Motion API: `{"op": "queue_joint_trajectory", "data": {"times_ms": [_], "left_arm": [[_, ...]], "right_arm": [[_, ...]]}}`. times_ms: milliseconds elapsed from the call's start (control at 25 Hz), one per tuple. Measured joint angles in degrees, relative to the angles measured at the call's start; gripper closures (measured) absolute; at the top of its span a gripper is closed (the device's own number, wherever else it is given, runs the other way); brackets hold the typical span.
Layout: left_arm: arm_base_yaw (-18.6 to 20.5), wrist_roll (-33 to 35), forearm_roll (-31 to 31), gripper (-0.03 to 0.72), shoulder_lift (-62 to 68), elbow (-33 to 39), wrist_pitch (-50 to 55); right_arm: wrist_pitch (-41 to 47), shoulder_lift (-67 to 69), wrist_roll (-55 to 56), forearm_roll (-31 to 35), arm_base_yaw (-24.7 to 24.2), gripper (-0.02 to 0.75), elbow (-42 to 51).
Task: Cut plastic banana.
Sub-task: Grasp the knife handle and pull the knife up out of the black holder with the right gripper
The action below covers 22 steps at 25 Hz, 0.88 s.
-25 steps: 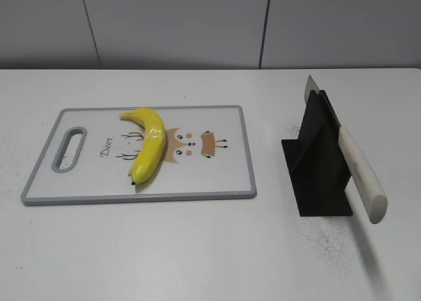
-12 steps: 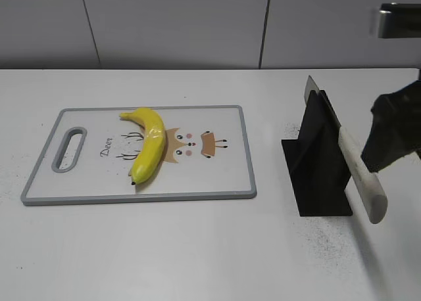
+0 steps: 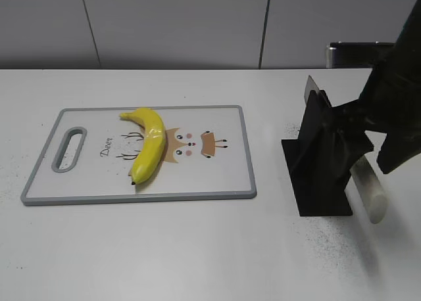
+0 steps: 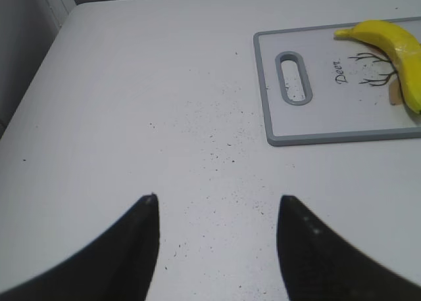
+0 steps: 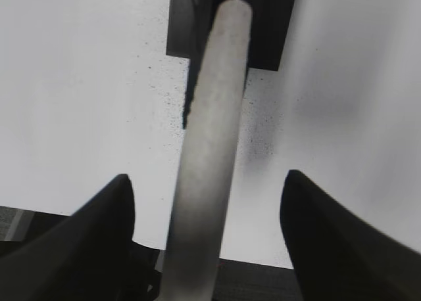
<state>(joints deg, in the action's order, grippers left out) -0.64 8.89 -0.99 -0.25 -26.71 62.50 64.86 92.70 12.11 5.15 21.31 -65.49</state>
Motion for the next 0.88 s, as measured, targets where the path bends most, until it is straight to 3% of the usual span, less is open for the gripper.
{"op": "queue_joint_trajectory", "data": {"times_ms": [320,480,640,880], "left_arm": [[0.0,0.0,0.0,0.154,0.0,0.0,0.0],[0.0,-0.1,0.0,0.154,0.0,0.0,0.0],[0.0,0.0,0.0,0.154,0.0,0.0,0.0],[0.0,0.0,0.0,0.154,0.0,0.0,0.0]], "right_arm": [[-0.1,4.1,4.1,-0.9,0.0,0.259,0.0],[-0.1,4.9,6.6,-0.9,0.0,0.379,0.0],[-0.3,4.9,7.2,-0.5,0.0,0.584,0.0],[-0.3,5.0,7.2,-0.6,0.1,0.582,0.0]]}}
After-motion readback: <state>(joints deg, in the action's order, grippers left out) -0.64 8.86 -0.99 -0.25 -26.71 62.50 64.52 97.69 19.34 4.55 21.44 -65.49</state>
